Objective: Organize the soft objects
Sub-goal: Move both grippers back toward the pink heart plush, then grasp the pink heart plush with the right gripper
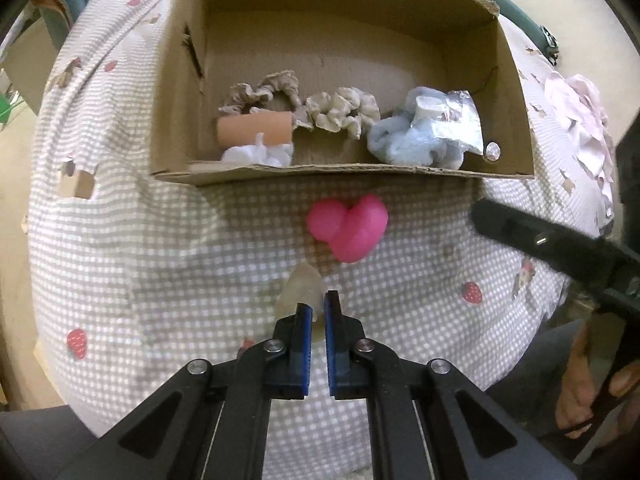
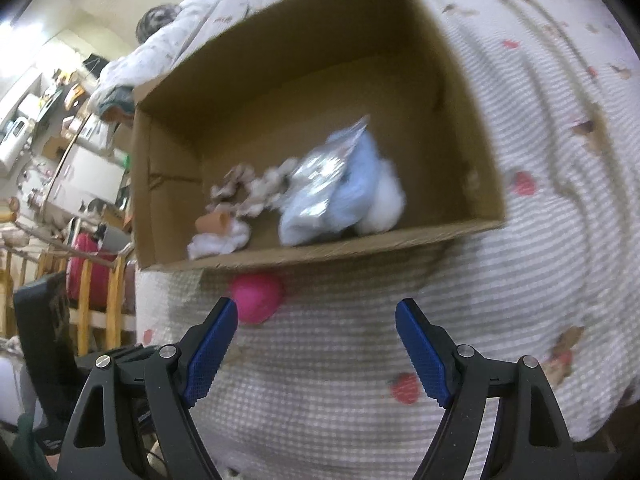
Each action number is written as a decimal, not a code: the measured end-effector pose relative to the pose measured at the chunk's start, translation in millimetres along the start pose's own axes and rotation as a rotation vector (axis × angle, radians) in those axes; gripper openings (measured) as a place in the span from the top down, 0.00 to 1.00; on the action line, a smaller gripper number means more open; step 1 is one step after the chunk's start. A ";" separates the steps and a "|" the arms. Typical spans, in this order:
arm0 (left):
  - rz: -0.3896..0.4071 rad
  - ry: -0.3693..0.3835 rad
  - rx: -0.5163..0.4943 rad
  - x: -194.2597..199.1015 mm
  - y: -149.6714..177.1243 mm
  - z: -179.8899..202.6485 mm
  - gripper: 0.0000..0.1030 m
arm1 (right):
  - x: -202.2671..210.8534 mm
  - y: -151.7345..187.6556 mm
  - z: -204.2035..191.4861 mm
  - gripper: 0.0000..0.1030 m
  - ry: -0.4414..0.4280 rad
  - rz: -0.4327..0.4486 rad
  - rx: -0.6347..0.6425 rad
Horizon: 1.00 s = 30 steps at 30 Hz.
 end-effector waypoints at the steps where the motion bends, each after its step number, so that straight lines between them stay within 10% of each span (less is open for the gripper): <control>1: 0.006 -0.008 0.000 2.7 0.6 -3.0 0.94 | -4.8 2.5 -4.4 0.16 -0.008 -0.017 0.003; 18: 0.059 -0.056 0.045 25.9 -13.7 -37.4 0.95 | -72.0 15.7 -57.4 0.45 0.007 -0.133 0.070; 21: 0.071 -0.047 0.052 23.0 -16.0 -31.9 0.95 | -77.5 18.2 -58.6 0.69 0.024 -0.144 0.096; 30: 0.095 -0.033 0.037 24.3 -23.4 -18.8 0.95 | -63.4 26.9 -65.4 0.77 0.025 -0.112 0.170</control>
Point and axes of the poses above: each gripper's, at about its wrist camera, not at the fingertips, and x roughly against the way its jaws point, z to its right, y to its underside, the point moved 8 cm from there along -x, roughly the way its jaws point, and after that the axes turned 5 degrees about y, right-handed, at the moved point
